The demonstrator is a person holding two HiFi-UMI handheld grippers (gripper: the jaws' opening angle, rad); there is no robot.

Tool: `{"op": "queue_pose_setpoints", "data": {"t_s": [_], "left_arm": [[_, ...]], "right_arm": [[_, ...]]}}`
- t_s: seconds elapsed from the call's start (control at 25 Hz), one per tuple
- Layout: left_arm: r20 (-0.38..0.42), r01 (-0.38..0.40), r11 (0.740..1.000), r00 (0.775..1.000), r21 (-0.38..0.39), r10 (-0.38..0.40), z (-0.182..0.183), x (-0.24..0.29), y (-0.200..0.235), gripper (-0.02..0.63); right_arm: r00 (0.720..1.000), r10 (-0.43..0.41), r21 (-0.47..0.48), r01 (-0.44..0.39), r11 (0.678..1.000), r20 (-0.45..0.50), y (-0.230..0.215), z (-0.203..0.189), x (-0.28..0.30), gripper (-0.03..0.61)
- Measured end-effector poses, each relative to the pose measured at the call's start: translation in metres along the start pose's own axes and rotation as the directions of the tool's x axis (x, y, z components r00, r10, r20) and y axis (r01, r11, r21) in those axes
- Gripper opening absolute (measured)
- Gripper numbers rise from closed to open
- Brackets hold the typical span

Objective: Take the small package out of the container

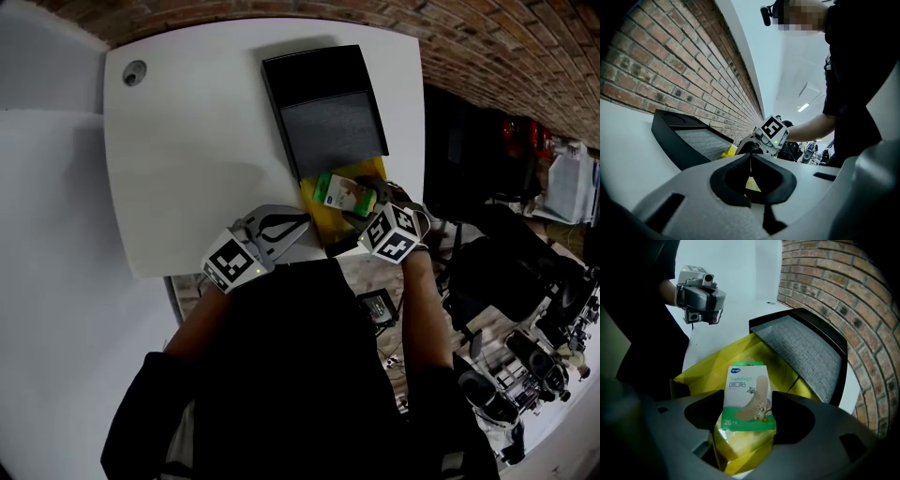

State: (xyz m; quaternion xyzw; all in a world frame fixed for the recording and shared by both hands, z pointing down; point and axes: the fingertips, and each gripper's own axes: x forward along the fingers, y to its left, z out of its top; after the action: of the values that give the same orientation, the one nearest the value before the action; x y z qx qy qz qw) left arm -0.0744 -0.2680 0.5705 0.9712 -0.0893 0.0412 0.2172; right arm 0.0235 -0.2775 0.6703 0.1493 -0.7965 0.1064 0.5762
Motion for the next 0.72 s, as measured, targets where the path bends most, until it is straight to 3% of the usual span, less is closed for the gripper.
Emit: {"op": "queue_pose_setpoints", "data": {"t_s": [0.72], "left_arm": [[0.001, 0.003, 1.000, 1.000, 0.031, -0.004, 0.002, -0.006, -0.004, 0.017]], "right_arm": [[0.998, -0.034, 0.047, 0.031, 0.998, 0.058, 0.009, 0.014, -0.030, 0.324]]}}
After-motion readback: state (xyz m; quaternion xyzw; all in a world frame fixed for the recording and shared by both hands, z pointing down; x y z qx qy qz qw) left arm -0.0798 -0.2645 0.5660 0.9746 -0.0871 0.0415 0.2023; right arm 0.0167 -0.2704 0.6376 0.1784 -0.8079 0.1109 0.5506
